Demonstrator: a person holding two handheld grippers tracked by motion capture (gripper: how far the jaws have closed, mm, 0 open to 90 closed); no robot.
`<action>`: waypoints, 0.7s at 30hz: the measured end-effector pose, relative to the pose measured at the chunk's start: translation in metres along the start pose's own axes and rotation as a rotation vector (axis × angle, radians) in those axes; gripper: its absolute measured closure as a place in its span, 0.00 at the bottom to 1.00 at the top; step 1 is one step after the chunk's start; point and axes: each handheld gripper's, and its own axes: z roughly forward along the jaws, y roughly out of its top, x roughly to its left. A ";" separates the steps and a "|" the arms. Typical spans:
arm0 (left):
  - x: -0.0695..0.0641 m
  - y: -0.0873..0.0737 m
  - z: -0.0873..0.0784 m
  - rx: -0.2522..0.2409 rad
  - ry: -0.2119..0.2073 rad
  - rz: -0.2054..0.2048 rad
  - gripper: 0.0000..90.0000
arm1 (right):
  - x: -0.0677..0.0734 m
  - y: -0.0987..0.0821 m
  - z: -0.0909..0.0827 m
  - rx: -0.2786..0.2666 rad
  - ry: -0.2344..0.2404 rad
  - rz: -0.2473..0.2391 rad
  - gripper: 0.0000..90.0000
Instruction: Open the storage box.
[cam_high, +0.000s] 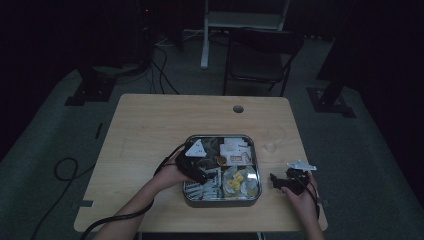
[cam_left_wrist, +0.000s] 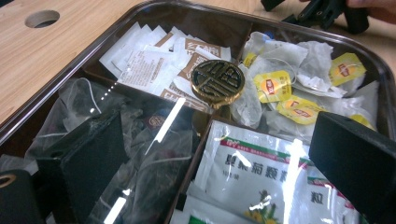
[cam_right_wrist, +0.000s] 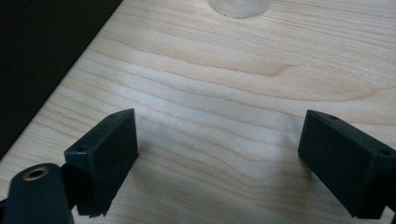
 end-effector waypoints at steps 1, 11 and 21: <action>0.001 0.002 0.003 0.011 -0.002 -0.006 0.06 | 0.000 0.000 0.000 0.000 0.000 0.000 0.13; 0.000 0.015 0.020 0.027 -0.010 0.007 0.08 | 0.000 0.000 0.000 -0.001 0.000 0.002 0.13; 0.004 0.020 0.031 0.056 -0.037 0.009 0.35 | 0.000 0.000 0.000 0.000 0.000 0.001 0.13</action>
